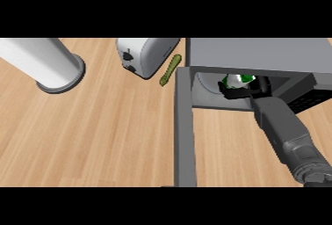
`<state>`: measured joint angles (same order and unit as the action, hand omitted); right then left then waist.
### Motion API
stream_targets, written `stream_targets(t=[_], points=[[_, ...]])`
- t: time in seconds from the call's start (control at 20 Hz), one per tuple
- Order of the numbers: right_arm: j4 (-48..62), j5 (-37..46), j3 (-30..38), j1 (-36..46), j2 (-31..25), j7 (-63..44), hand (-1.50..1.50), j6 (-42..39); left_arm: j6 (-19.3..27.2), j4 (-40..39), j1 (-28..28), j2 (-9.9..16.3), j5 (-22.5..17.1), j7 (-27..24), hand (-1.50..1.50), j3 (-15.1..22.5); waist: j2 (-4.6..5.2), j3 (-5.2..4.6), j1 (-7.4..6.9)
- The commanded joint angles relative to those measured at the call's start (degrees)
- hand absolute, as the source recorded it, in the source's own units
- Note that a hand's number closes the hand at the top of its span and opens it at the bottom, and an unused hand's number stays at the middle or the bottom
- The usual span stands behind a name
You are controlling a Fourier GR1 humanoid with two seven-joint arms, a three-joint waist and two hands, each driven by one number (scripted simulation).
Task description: Pick up the milk, place it into the microwave and close the microwave
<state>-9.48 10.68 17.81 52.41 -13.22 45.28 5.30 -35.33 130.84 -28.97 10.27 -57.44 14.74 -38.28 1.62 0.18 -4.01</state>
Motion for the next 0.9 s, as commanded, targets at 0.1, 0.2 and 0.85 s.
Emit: stream_targets(t=[0.1, 0.2, 0.85], points=[[1.24, 3.81, -2.39, 2.40, -2.19, -1.24, 1.50, 8.82, 1.18, -1.55, 3.96, 2.13, 0.89, 0.00, -1.50, -0.41, 1.11, 0.08, -1.24], [1.49, 2.92, -1.07, 4.33, -4.83, -3.66, 1.50, 10.24, -1.51, -3.10, 2.66, 1.49, -0.33, -0.11, -1.50, 0.51, 1.43, 0.04, -2.65], [3.36, 2.99, -0.44, 6.71, -6.58, -6.11, 1.50, 16.21, 0.12, -4.50, 8.00, 4.49, 0.65, 0.41, -1.50, 1.14, 3.09, 0.24, -4.50]])
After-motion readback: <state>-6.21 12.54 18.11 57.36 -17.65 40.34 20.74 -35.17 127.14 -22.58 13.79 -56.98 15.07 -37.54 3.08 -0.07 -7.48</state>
